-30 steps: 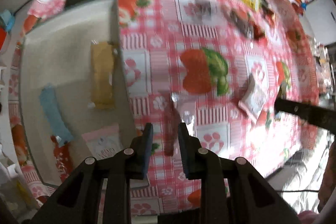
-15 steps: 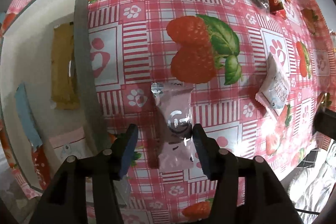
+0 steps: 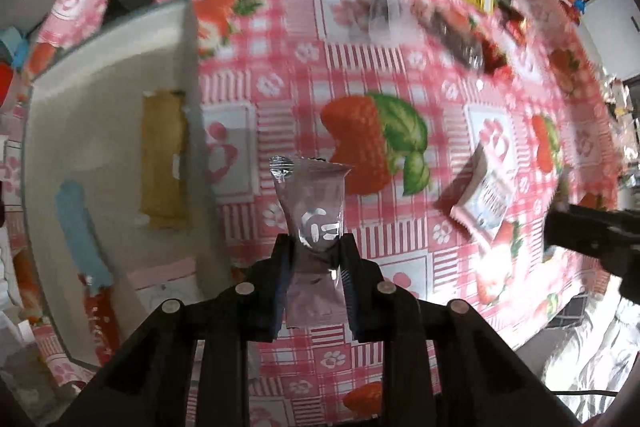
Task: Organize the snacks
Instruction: 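Carry both snacks over the white tray and open both tools to drop them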
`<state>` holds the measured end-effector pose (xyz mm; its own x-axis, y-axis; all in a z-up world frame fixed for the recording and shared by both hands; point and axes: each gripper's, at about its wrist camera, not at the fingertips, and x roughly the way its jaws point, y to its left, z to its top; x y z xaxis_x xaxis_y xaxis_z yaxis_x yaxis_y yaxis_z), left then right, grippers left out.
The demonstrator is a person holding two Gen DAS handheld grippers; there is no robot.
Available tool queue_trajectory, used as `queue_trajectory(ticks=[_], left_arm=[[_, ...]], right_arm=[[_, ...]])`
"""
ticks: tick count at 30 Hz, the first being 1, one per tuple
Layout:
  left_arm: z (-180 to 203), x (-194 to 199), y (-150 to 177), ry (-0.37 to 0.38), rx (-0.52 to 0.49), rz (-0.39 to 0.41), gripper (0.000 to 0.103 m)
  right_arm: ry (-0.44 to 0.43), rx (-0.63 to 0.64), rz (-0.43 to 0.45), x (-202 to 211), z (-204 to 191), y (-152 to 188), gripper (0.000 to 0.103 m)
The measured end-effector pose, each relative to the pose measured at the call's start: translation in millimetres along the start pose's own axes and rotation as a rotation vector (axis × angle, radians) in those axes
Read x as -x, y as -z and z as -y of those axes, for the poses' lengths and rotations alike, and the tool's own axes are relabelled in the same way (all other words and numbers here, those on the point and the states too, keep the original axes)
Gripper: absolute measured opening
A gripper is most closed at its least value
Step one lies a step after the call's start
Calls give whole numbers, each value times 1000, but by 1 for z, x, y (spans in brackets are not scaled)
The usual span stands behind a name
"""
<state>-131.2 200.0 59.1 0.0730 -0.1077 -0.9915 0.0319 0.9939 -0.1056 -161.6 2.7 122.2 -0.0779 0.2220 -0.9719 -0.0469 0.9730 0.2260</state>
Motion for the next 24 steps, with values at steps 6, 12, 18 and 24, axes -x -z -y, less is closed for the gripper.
queue_trajectory(ticks=[6, 12, 18, 24], left_arm=[[-37, 30, -1, -12, 52, 66, 27], [-76, 41, 0, -60, 134, 105, 27], [-120, 50, 5, -104, 215, 119, 27], [-156, 53, 4, -135, 271, 124, 27]], right_arm=[[-16, 74, 8, 2, -32, -15, 27], [-31, 170, 4, -2, -75, -28, 27], [-47, 290, -11, -12, -133, -40, 27], [-59, 392, -36, -27, -186, -51, 27]])
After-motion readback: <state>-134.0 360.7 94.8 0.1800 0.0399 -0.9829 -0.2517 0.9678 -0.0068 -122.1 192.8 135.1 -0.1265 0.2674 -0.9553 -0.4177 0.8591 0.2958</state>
